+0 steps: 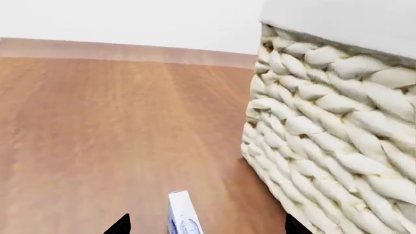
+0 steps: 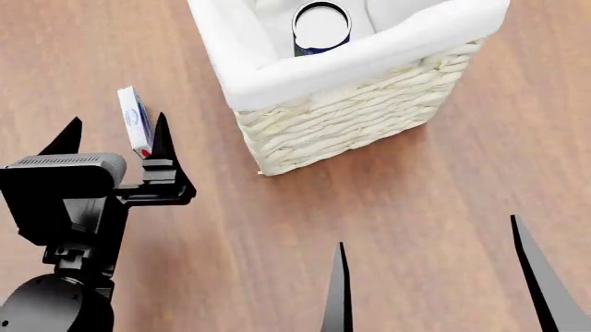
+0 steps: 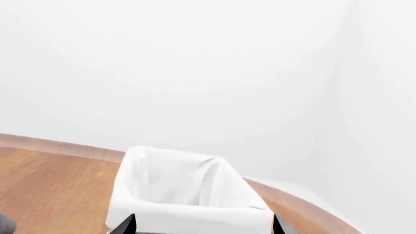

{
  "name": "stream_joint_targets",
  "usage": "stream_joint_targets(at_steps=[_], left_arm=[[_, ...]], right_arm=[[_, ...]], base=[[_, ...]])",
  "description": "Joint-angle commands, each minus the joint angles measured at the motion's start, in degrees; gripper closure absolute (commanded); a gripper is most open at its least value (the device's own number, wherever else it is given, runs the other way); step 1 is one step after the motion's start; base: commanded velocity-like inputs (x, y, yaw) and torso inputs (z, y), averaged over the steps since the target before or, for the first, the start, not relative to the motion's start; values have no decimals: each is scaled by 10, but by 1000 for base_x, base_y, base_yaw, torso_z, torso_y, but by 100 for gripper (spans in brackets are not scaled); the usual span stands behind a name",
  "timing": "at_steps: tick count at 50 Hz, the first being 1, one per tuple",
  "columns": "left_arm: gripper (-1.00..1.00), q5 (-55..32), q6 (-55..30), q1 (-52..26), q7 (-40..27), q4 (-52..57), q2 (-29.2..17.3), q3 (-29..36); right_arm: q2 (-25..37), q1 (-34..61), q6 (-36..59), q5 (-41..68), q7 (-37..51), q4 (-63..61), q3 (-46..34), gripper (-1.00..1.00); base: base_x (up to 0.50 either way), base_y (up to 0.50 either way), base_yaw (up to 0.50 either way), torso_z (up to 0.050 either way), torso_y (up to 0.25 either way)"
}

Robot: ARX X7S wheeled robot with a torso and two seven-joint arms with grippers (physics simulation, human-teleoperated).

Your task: Pick up the alphabet soup and the cream cheese box, and put them in the basket.

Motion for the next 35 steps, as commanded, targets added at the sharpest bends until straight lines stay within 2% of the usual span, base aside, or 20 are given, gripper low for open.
stream_joint_targets(at_steps=[1, 35], left_arm=[[-100, 3, 19, -19, 5, -76, 17, 0], [-100, 13, 43, -16, -3, -124, 23, 15]], right_arm=[[5, -11, 0, -1, -5, -2, 9, -100], [4, -39, -14, -1, -15, 5, 28, -100]], base=[[0, 0, 0, 0, 0], [0, 0, 0, 0, 0]])
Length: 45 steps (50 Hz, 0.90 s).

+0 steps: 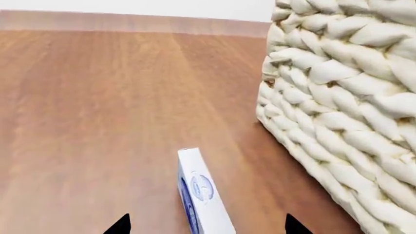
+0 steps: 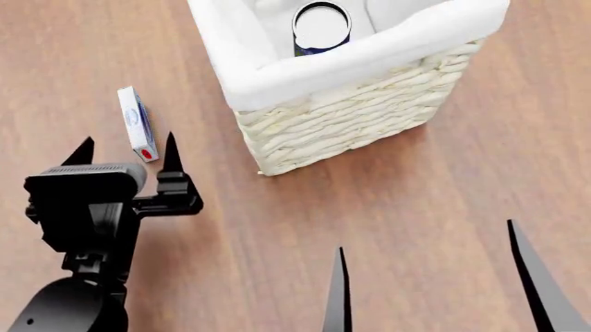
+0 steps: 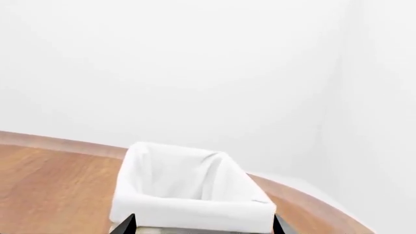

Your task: Pick up the alphabet soup and the cream cheese box, and put them in the basket.

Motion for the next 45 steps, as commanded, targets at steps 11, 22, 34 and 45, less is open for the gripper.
stream_joint_targets(at_steps=[11, 22, 34, 45], left_arm=[[-100, -1, 9, 1, -6, -14, -1, 5], [-100, 5, 22, -14, -3, -48, 5, 9], [100, 6, 54, -32, 11, -118, 19, 11], [100, 2, 52, -27, 9, -111, 15, 15]], right_arm=[[-1, -14, -3, 0, -6, 0, 13, -100], [4, -21, -1, -2, -8, -3, 18, -100], [10, -27, -1, -5, -10, -7, 23, -100], [9, -35, -1, -7, -11, -6, 27, -100]], base=[[0, 0, 0, 0, 0], [0, 0, 0, 0, 0], [0, 0, 0, 0, 0], [1, 0, 0, 0, 0]])
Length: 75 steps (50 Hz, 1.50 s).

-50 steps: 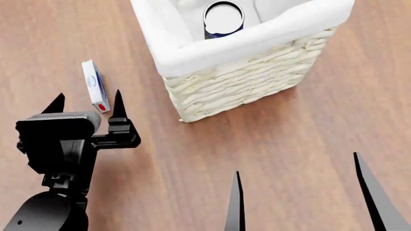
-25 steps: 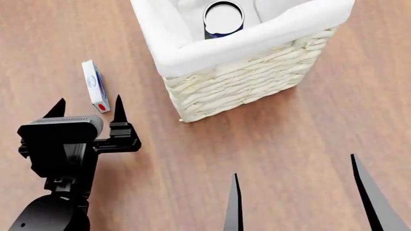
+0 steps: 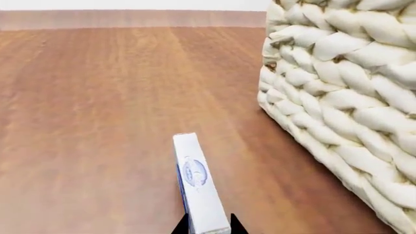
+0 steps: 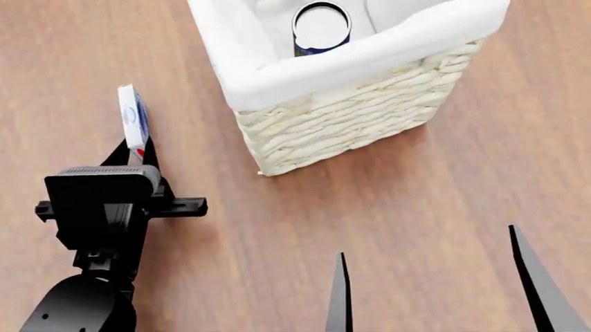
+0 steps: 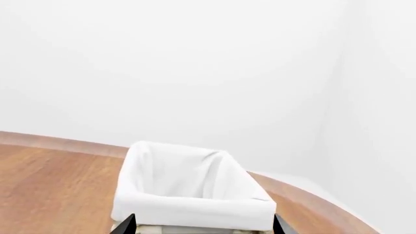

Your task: Pick up the alphabet soup and the cream cheese box, and put them in the basket.

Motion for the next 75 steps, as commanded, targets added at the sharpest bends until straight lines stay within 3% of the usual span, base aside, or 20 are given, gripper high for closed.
stream_joint_targets(at_steps=[1, 6, 17, 26, 32, 39, 45, 53, 58, 65, 75], left_arm=[[100, -18, 4, 1, 0, -15, -2, 3], [100, -23, -13, 4, -9, 24, -12, 4], [100, -33, -95, -28, -59, 229, -86, -23], [100, -27, -127, -121, -62, 246, -101, -36], [100, -35, -149, -134, -70, 294, -107, -38], [100, -38, -164, -220, -49, 276, -96, -35], [100, -63, -192, -308, 8, 236, -72, -16], [100, -163, -248, -438, 191, 124, -28, 8], [100, -183, -239, -479, 270, 40, 2, 17], [100, -155, -226, -477, 342, 15, 12, 76], [100, -202, -271, -463, 418, 26, 13, 101]], right_arm=[[1, -7, 1, -3, -1, -1, 5, -100], [2, -12, -3, -6, -1, 0, 6, -100], [-3, -19, -13, -7, -4, 10, 12, -100], [3, -24, -18, -9, -4, 9, 17, -100], [3, -30, -19, -12, -3, 9, 18, -100], [3, -32, -11, -12, -3, 5, 21, -100], [5, -36, -13, -11, -3, 5, 24, -100], [14, -42, -17, -12, -1, 8, 27, -100], [19, -49, -24, -17, 5, 9, 27, -100], [21, -61, -32, -24, 8, 16, 26, -100], [30, -70, -30, -28, 10, 11, 29, -100]], base=[[0, 0, 0, 0, 0], [0, 0, 0, 0, 0], [0, 0, 0, 0, 0], [0, 0, 0, 0, 0], [0, 0, 0, 0, 0], [0, 0, 0, 0, 0], [0, 0, 0, 0, 2], [0, 0, 0, 0, 0], [0, 0, 0, 0, 2], [0, 0, 0, 0, 0], [0, 0, 0, 0, 1]])
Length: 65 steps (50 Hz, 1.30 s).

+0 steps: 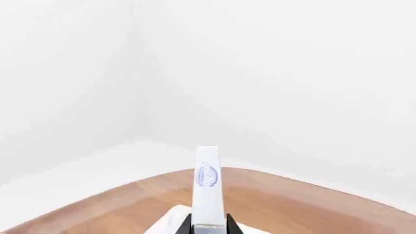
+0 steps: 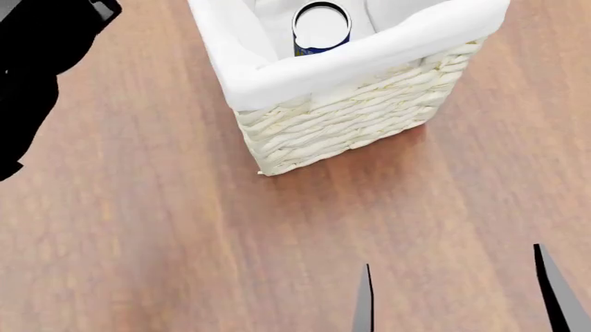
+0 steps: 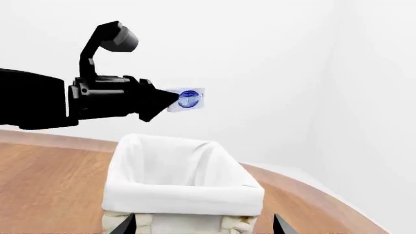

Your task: Pick up the alphabet soup and the cream cheese box, and put them in the basket.

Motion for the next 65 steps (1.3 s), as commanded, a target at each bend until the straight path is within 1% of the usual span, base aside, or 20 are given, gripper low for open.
stream_joint_targets(at_steps=[1, 5, 18, 29, 42, 44, 45, 62, 65], left_arm=[[100, -38, -24, -18, 100, -30, 13, 31], [100, -38, -18, -22, 98, -48, 17, 29], [100, -38, -18, -15, 93, -46, 14, 38], [100, -24, -12, -21, 91, -79, 18, 52], [100, -28, -11, -21, 89, -81, 16, 57], [100, -24, -7, -22, 80, -82, 17, 56], [-100, -36, -13, -24, 89, -81, 16, 51], [-100, -30, 8, -26, 75, -98, 16, 51], [-100, -18, 44, -21, 26, -85, 16, 33]], right_arm=[[7, -12, -4, -3, 4, 2, 3, -100], [6, -12, -1, -2, 2, 0, 7, -100], [12, -23, -2, -13, 4, -7, 11, -100], [15, -29, -6, -15, 3, -6, 17, -100], [15, -38, -5, -17, 2, -6, 23, -100], [15, -38, -3, -17, 1, -7, 24, -100], [15, -38, -3, -16, 0, -7, 25, -100], [12, -46, 3, -13, -1, -8, 34, -100], [10, -50, 0, -14, 0, -5, 35, -100]], base=[[0, 0, 0, 0, 0], [0, 0, 0, 0, 0], [0, 0, 0, 0, 1], [0, 0, 0, 0, 1], [0, 0, 0, 0, 1], [0, 0, 0, 10, 0], [0, 0, 0, 0, 0], [0, 0, 0, 0, 0], [0, 0, 0, 0, 0]])
